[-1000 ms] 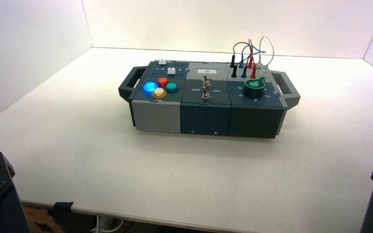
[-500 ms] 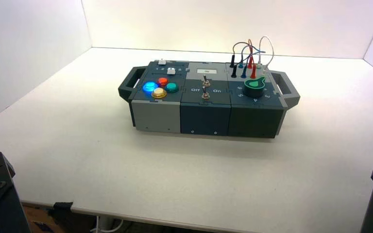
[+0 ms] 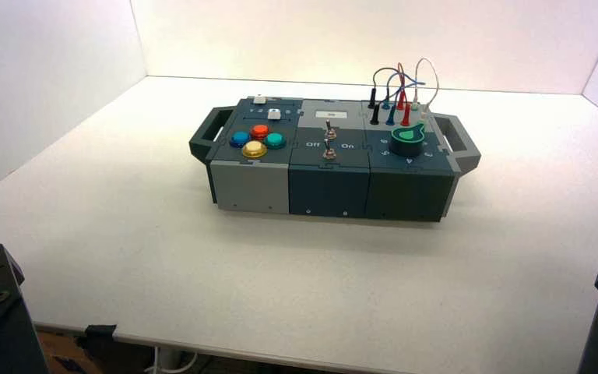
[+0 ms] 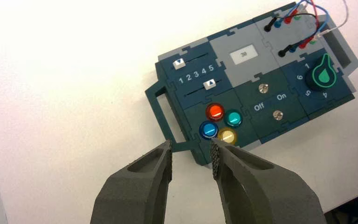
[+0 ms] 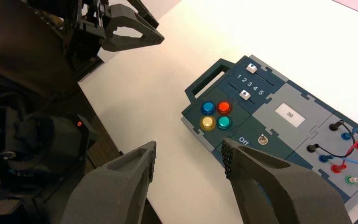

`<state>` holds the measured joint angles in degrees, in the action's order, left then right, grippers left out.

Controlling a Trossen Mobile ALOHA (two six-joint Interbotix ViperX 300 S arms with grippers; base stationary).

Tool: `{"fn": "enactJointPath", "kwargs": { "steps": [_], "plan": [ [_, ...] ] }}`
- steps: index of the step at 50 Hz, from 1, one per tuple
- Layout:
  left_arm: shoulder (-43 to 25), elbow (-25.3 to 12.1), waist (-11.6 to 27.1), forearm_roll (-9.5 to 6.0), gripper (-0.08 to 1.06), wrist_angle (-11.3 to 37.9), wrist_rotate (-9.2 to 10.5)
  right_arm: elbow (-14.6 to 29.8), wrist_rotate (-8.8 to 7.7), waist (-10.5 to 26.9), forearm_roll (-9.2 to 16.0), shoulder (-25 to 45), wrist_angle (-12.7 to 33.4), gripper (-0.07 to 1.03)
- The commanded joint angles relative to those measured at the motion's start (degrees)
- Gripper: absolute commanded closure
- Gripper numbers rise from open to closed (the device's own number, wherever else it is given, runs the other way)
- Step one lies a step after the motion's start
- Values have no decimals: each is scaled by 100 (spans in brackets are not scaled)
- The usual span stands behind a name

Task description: Push the blue button with the right gripper.

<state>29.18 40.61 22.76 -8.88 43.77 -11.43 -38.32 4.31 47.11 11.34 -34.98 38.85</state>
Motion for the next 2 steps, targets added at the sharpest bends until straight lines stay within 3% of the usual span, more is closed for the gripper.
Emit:
{"fn": "enactJointPath", "kwargs": {
  "steps": [1, 2],
  "plan": [
    [44, -88, 62, -9, 51, -132, 9, 176, 35, 18, 26, -62, -62, 23],
    [44, -79, 62, -9, 51, -141, 9, 185, 35, 18, 26, -62, -62, 23]
  ]
}}
